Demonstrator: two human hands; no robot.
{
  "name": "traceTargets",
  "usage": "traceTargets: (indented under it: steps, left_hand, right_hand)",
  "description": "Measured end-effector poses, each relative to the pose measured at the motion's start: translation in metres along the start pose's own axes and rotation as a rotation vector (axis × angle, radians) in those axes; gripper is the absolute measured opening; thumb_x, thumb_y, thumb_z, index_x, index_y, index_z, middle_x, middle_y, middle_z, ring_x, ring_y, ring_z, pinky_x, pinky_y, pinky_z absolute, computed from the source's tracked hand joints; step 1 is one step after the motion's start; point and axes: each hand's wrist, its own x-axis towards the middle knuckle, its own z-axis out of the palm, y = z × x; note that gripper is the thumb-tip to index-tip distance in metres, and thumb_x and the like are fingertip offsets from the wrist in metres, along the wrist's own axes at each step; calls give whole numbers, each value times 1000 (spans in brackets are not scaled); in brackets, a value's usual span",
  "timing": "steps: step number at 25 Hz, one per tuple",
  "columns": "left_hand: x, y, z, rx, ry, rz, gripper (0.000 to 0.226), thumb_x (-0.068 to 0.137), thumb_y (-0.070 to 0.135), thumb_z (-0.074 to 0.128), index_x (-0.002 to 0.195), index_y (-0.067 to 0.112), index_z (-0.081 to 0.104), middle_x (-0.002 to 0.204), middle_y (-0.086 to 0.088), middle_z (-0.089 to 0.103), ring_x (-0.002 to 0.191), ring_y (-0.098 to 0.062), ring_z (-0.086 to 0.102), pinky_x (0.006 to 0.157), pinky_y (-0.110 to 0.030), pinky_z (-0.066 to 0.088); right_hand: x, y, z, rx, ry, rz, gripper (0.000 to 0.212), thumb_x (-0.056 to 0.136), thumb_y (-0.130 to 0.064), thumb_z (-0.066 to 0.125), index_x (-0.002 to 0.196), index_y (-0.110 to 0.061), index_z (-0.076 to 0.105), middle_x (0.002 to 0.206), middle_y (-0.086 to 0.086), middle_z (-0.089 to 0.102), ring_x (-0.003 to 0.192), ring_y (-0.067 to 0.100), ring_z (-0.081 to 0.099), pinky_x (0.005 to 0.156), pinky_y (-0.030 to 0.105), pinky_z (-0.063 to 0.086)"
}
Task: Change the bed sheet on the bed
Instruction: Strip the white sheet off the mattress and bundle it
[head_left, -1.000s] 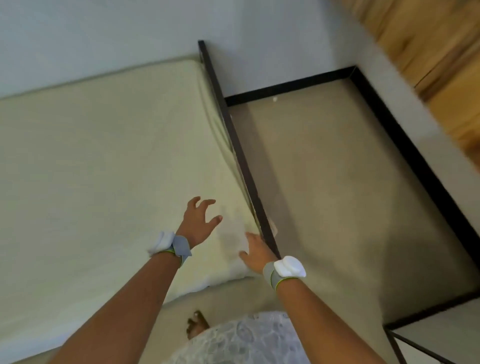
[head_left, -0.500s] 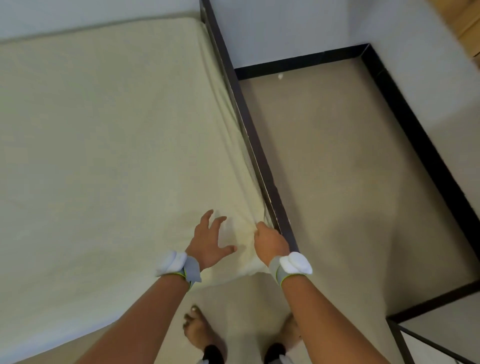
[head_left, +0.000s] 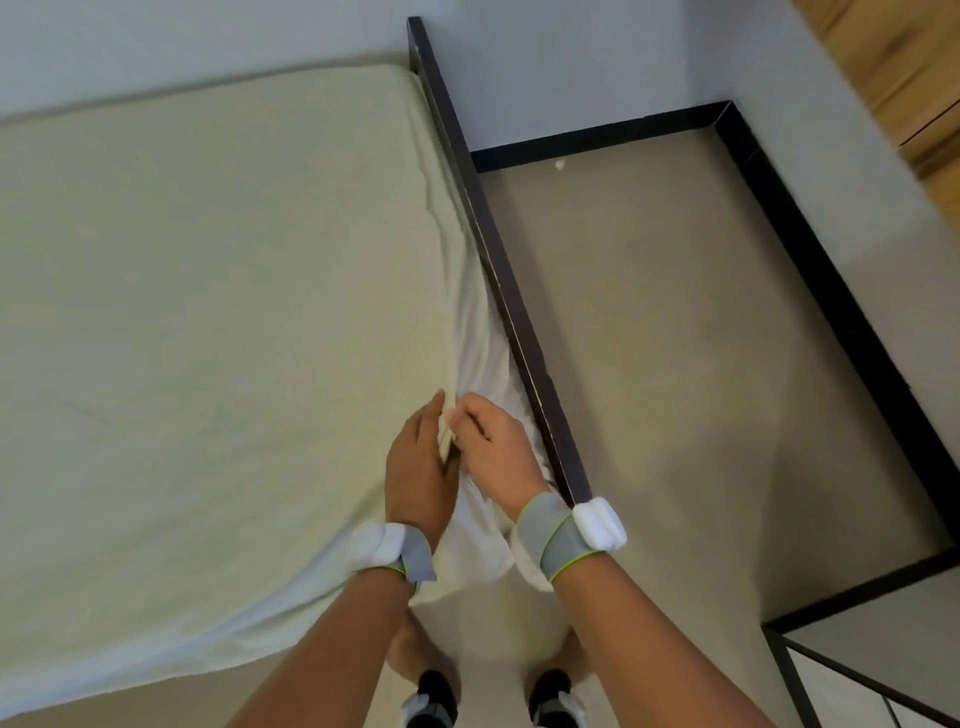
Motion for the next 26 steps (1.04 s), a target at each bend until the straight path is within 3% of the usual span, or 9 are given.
traceTargets:
  steps: [6,9,11,13,16,20,22,24,26]
  left_hand:
    - [44,34,-109,-230,190,-154,39,77,21,37,101,2,61,96,-17,68,88,-33,63,71,-32,43]
    - [59,66,-155,-267,70,-88,39,73,20,36,96,1,62,95,-15,68,89,-29,62,73,-34,43]
    - [50,88,-184,-258,-73,4,38,70,20,38,93,3,64,93,-10,69,87,-25,61,76,-33,44]
    - [32,102,-214,-260,-227,70,30,70,20,40,85,13,65,86,2,67,81,-16,57,71,-26,41]
    - [23,106,-255,-298,-324,110,17,78,16,43,75,25,57,73,7,59,72,-17,52,62,-22,38]
    - [53,109,-304,-240,10,119,51,89,8,45,132,35,43,117,1,52,92,-15,54,76,-29,45]
    - [66,115,-312,-160,82,97,61,86,17,43,141,41,32,137,3,36,92,-15,53,76,-34,49]
    - [71,119,-316,-109,103,102,47,82,30,38,127,34,50,138,2,41,92,-18,56,78,-36,49]
    - [79,123,-327,-116,125,63,35,81,33,33,96,19,63,108,-6,61,89,-29,60,75,-37,47]
  right_hand:
    - [4,-62,29,124,163,29,30,97,-27,47,67,-26,44,62,-8,47,60,13,42,61,30,40]
    - [18,-87,19,212,264,283,42,89,-64,41,93,-24,55,90,1,56,86,20,53,88,40,49]
    - [26,-116,14,553,117,509,60,83,-75,36,107,-25,58,100,4,62,91,21,59,79,39,53]
    - [31,-154,16,724,81,551,49,90,-60,47,96,-13,61,90,13,63,78,26,61,58,31,54]
    - [36,-204,24,683,267,442,11,89,-7,49,79,-8,51,75,12,52,63,24,53,58,31,50]
    - [6,-271,46,206,83,23,23,89,-1,39,77,-14,55,68,1,51,63,16,48,55,22,42]
    - [-10,-295,56,40,-65,-156,24,90,-6,39,88,-19,60,78,-3,59,73,12,55,69,23,46]
    - [-12,-308,53,32,-102,-180,25,92,-9,41,89,-24,60,82,-6,61,78,8,57,75,23,46]
    - [-10,-313,41,230,-177,-98,20,96,-14,45,92,-24,62,87,-5,65,80,9,60,76,23,47]
